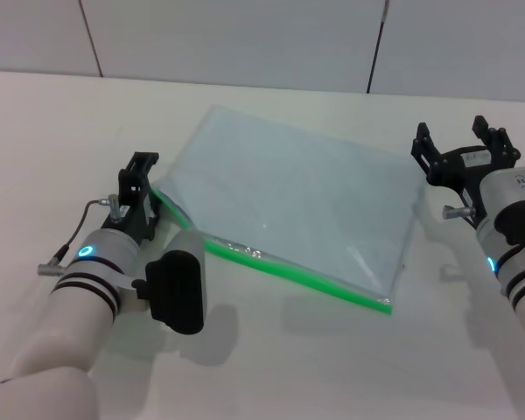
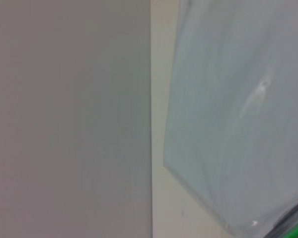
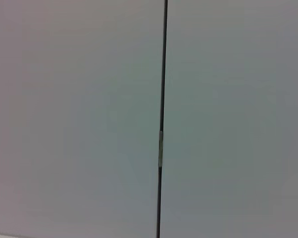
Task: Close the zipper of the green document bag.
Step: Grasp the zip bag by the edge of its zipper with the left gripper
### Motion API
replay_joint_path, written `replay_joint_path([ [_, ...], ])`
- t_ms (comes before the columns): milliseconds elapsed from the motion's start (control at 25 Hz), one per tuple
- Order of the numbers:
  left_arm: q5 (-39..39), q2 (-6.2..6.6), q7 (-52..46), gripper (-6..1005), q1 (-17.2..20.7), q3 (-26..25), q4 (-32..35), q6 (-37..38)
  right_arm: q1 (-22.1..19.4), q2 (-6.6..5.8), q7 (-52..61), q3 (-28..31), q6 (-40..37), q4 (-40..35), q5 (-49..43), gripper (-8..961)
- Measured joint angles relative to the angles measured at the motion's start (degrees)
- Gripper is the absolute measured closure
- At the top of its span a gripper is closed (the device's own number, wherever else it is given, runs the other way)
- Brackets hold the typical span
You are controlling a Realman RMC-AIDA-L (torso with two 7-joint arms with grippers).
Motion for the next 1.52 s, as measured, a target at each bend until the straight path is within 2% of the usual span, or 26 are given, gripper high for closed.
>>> replay_joint_path([
  [640, 4.18, -0.17, 3.30, 332, 0.04, 0.00, 1.84, 1.13, 0.00, 0.00, -0.02, 0.00, 0.00, 0.00, 0.00, 154],
  [1280, 4.50, -0.17, 5.09, 377, 0.00, 0.00, 2.13, 1.42, 0.09, 0.00, -0.05, -0.24, 0.00, 0.00, 0.00, 154],
  [1520, 4.50, -0.17, 5.24, 537, 0.00, 0.00, 2.23, 1.42, 0.09, 0.00, -0.04, -0.44, 0.00, 0.00, 0.00, 155],
])
